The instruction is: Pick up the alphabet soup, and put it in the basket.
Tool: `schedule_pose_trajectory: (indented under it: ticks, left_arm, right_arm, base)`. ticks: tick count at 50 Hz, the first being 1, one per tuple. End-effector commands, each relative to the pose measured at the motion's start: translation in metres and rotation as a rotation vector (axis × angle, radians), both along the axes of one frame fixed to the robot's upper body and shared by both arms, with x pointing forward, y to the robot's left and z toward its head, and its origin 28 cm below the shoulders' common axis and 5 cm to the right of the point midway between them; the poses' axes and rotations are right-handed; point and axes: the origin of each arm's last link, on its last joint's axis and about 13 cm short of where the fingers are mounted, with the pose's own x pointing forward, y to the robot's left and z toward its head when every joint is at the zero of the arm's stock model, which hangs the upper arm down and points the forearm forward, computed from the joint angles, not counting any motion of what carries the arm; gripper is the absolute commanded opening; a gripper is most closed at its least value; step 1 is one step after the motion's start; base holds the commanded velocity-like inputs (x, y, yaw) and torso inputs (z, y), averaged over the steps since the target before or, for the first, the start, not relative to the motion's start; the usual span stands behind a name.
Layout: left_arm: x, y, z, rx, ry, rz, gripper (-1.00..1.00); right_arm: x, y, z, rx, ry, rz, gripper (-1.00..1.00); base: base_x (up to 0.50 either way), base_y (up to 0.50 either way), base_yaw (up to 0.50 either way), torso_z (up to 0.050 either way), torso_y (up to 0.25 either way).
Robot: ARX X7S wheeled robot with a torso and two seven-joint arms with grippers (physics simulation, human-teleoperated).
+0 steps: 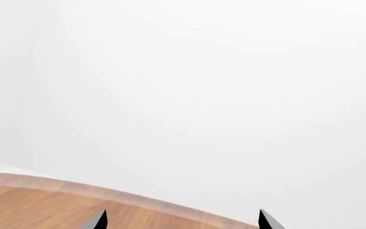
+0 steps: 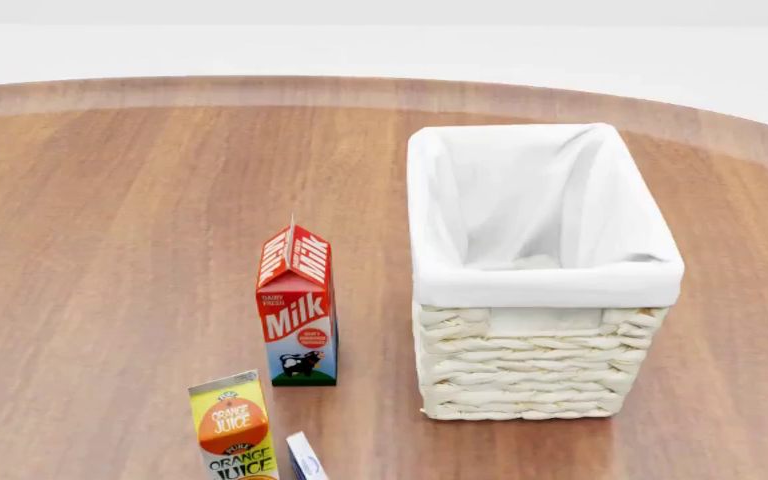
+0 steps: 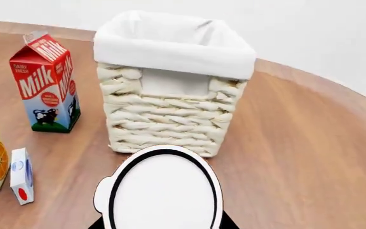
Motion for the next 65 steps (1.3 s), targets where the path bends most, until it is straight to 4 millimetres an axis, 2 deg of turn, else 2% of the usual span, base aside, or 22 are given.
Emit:
schedule_pose_trajectory:
  ticks: [1,13,24,27,33,38,44,50,55,65]
  left_arm:
    - [0.001,-0.001,0.0,0.001,0.001,-0.005,1.0]
    - [0.001,-0.001,0.001,0.001,-0.001,-0.009,1.0]
    - [0.001,-0.002,0.001,0.001,-0.004,-0.013,1.0]
    - [0.0,-0.003,0.002,0.0,-0.006,-0.015,1.0]
    - [0.0,-0.005,0.001,0.0,-0.007,-0.021,1.0]
    - [0.0,-0.005,0.001,0.0,-0.008,-0.024,1.0]
    - [0.002,-0.006,0.0,-0.001,-0.007,-0.025,1.0]
    - [0.006,-0.009,-0.003,0.014,0.003,-0.029,1.0]
    - [0.009,-0.011,-0.006,0.03,0.013,-0.04,1.0]
    - [0.011,-0.01,-0.007,0.034,0.01,-0.053,1.0]
  right_arm:
    - [-0.009,0.003,0.033,-0.063,-0.335,0.011,-1.0]
    - [-0.016,0.007,0.065,-0.057,-0.517,0.073,-1.0]
    - [-0.003,0.011,0.099,-0.07,-0.617,0.11,-1.0]
    - [-0.001,0.011,0.115,-0.034,-0.66,0.113,-1.0]
    - [0.006,0.013,0.143,-0.071,-0.715,0.075,-1.0]
    - [0.015,0.015,0.158,-0.068,-0.75,0.063,-1.0]
    - [0.038,0.011,0.168,-0.07,-0.686,-0.025,-1.0]
    - [0.062,0.012,0.174,-0.059,-0.628,-0.017,-1.0]
    - [0.084,0.012,0.172,-0.041,-0.536,-0.013,-1.0]
    - [0.142,0.008,0.168,-0.036,-0.429,-0.046,-1.0]
  base:
    - [0.0,0.0,0.0,0.0,0.0]
    - [0.0,0.0,0.0,0.0,0.0]
    - [0.0,0.0,0.0,0.0,0.001]
    - [0.0,0.0,0.0,0.0,0.0]
    - [0.0,0.0,0.0,0.0,0.002]
    - [0.0,0.0,0.0,0.0,0.0]
    - [0.0,0.0,0.0,0.0,0.0]
    - [0.0,0.0,0.0,0.0,0.0]
    - [0.0,0.0,0.0,0.0,0.002]
    - [0.0,0.0,0.0,0.0,0.0]
